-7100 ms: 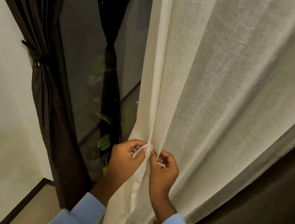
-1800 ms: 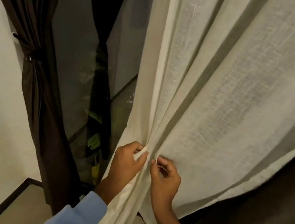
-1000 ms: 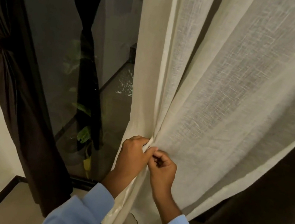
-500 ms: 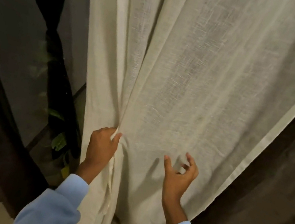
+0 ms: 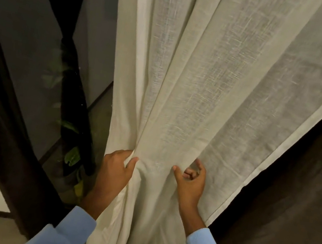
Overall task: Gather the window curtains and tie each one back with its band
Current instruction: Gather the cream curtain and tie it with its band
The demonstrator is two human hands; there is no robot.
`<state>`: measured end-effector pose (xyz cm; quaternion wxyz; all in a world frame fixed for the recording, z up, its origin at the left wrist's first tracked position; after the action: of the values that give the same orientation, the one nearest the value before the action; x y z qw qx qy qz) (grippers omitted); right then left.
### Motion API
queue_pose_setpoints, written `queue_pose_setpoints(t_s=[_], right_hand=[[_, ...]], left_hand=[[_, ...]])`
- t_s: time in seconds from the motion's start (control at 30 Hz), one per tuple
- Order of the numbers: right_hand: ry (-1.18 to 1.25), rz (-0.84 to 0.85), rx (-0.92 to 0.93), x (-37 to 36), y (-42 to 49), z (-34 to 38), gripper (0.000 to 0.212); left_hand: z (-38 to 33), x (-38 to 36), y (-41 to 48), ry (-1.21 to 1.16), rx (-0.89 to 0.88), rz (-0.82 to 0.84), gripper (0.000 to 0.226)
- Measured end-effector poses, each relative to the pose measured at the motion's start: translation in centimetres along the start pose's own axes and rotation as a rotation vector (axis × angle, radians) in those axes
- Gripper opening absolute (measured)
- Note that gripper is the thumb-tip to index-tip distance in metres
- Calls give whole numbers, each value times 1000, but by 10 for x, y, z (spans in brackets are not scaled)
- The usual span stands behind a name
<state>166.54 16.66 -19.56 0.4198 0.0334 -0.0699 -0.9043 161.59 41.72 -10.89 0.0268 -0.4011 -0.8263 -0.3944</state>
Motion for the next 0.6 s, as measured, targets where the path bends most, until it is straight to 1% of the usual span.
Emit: queue_pose_setpoints(t_s=[0.1,0.13,0.2,0.27,0.3,0.37,0.5,0.6], right_hand=[[150,-46,-15,5,-11,5,64],[198,-61,-7,9,-18,7,56],[236,-97,13,18,-36,9,40],[210,-105,15,25,-55,8,27],[193,-95,18,27,-64,9,24],[190,-63,53,26,-78,17,25],[245,-24,127,26,-95,40,35],[287,1,188,29,-107,54,25]], left_hand=[[-2,7,-7,-4,3,-7,10],[-3,9,-11,-1,15,-11,15],[-6,8,-21,-27,66,12,42],[-11,7,-30,-36,73,35,58],[-14,7,-33,-23,60,38,63],[-15,5,-34,-3,51,39,67],[-13,0,-23,39,30,49,60],[-11,-3,-9,82,23,47,56]])
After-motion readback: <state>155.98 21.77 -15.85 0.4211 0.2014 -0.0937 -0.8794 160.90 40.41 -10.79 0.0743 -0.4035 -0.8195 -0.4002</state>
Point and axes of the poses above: each hand's wrist, its own y-axis towards the middle knuckle, its own x-axis out of the back of the hand, z = x × y, the point moved 8 cm from there along y, towards the middle knuckle, and after that the axes turned 13 degrees about -z, right-handed, at the moved point
